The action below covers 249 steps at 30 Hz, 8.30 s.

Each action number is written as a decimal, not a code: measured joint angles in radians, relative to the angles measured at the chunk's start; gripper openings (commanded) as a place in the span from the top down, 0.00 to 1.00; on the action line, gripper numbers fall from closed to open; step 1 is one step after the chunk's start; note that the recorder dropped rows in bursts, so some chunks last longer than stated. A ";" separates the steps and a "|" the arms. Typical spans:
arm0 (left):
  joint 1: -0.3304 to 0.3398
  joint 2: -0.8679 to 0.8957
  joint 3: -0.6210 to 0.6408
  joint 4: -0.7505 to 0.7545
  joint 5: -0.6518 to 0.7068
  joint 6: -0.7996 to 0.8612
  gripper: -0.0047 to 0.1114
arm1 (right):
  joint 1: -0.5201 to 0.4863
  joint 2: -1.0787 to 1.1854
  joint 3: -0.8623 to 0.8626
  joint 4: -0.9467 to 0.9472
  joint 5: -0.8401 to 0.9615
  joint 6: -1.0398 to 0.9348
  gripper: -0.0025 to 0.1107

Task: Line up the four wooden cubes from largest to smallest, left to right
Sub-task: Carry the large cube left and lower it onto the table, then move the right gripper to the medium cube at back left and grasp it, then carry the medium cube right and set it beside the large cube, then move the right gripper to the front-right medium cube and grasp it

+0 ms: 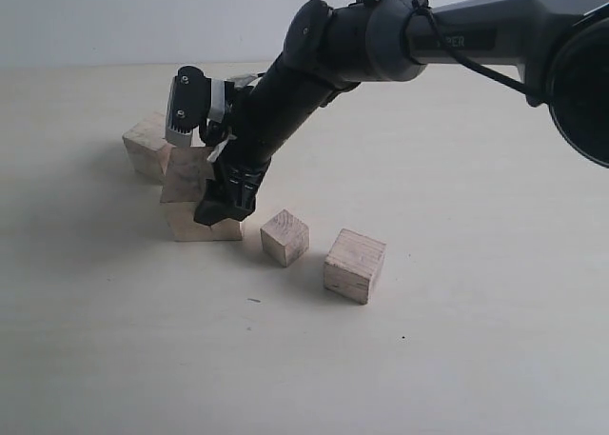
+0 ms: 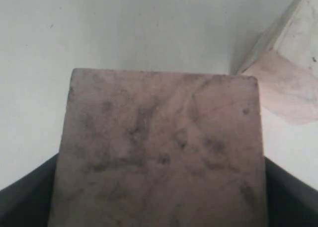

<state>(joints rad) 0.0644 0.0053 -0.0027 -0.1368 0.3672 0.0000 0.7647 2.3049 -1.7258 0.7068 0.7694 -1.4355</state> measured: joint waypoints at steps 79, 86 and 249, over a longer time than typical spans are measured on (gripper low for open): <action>0.000 0.000 0.000 0.000 0.000 0.000 0.96 | 0.085 0.244 -0.527 -0.272 -0.211 0.937 0.22; 0.000 0.000 0.000 0.000 0.000 0.000 0.96 | 0.085 0.291 -0.527 -0.282 -0.215 0.937 0.22; 0.000 0.000 0.000 0.000 0.000 0.000 0.96 | -0.220 -0.182 0.162 0.219 0.200 -0.105 0.23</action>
<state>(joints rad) 0.0644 0.0053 -0.0027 -0.1368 0.3672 0.0000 0.5444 2.1230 -1.5640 0.9259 0.9690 -1.5405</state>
